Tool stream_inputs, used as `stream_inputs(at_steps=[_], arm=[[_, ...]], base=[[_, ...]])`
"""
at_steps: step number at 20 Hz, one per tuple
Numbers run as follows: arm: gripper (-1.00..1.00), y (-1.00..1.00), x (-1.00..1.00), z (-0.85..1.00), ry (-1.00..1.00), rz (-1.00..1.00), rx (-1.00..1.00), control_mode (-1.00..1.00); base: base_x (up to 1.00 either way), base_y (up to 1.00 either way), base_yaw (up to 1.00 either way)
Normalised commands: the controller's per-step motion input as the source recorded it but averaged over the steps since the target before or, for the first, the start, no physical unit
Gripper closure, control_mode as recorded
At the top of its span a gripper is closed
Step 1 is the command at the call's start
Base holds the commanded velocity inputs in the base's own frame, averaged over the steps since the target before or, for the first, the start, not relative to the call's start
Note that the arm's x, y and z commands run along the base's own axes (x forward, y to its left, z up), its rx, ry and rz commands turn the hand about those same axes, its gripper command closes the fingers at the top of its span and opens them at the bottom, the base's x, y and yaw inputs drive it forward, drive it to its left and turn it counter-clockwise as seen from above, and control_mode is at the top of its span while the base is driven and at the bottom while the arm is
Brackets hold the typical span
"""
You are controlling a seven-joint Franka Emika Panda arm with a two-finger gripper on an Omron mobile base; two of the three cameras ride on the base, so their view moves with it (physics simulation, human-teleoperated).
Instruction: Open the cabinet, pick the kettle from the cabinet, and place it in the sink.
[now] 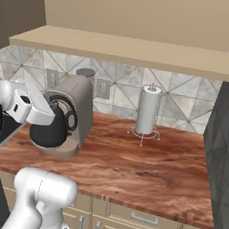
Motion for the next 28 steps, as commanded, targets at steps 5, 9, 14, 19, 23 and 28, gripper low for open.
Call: stream_inputs(at_steps=[5,9,14,19,23,28], arm=[[1.00,0.00,0.00,0.00,0.00,0.00,0.00,-1.00],[1.00,0.00,0.00,0.00,0.00,0.00,0.00,-1.00],[1.00,0.00,0.00,0.00,0.00,0.00,0.00,1.00],[1.00,0.00,0.00,0.00,0.00,0.00,0.00,1.00],[1.00,0.00,0.00,0.00,0.00,0.00,0.00,1.00],[1.00,0.00,0.00,0.00,0.00,0.00,0.00,1.00]], base=[[0.00,0.00,0.00],[0.00,0.00,0.00],[0.00,0.00,0.00],[0.00,0.00,0.00],[0.00,0.00,0.00],[-0.07,0.00,0.00]])
